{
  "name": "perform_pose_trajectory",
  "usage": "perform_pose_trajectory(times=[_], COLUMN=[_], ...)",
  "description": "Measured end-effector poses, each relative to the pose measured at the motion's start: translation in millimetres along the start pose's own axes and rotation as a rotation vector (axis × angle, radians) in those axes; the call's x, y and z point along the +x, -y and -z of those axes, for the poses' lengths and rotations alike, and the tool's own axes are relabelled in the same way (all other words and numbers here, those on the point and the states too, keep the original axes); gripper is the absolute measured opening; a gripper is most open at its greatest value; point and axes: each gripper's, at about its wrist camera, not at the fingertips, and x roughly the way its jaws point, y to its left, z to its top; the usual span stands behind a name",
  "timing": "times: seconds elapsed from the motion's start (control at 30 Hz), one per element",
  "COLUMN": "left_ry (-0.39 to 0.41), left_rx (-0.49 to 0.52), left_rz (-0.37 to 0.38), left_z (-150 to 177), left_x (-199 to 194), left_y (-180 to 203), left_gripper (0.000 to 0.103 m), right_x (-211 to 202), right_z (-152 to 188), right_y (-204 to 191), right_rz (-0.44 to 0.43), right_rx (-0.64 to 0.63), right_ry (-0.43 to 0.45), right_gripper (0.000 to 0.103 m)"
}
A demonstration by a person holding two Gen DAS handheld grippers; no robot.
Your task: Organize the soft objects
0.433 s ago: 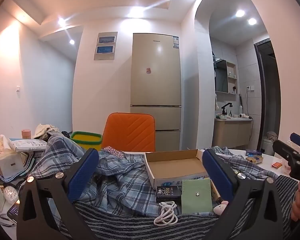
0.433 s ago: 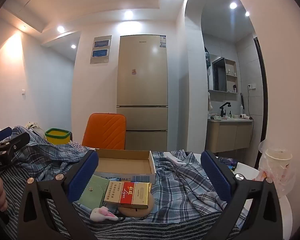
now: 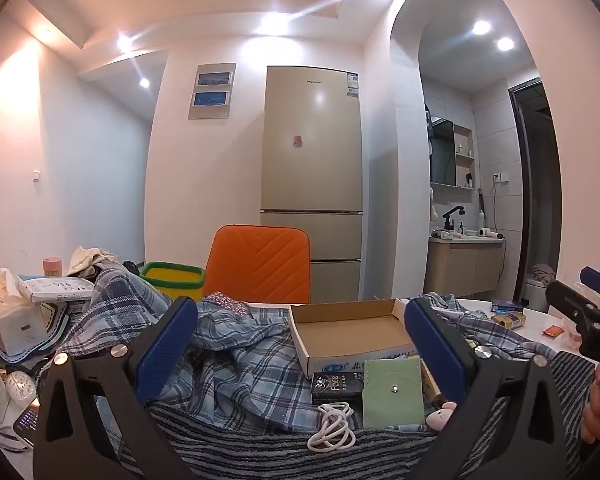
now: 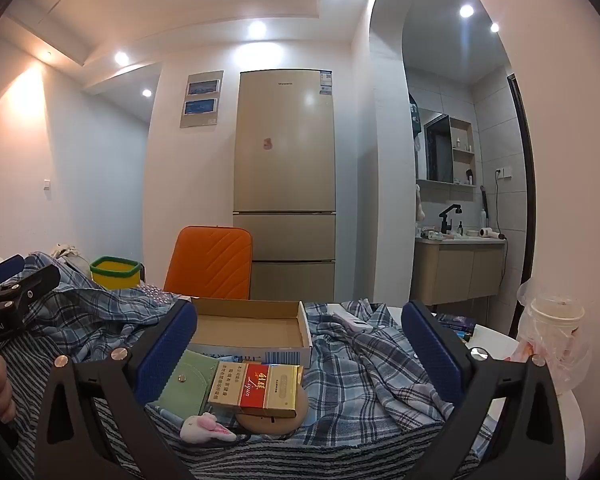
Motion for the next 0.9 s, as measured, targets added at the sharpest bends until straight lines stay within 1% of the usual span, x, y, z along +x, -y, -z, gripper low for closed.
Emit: perform_pose_trajectory(times=[0.9], left_ry=[-0.018], left_rx=[0.014], left_rz=[-0.002], left_z=[3.9], left_x=[9.1], left_y=[-1.3], left_gripper=[0.103], right_x=[4.0], right_z=[1.7], right_y=[2.9], right_rz=[-0.002], right_rx=[0.013], right_ry=[-0.008], right_gripper=[0.103])
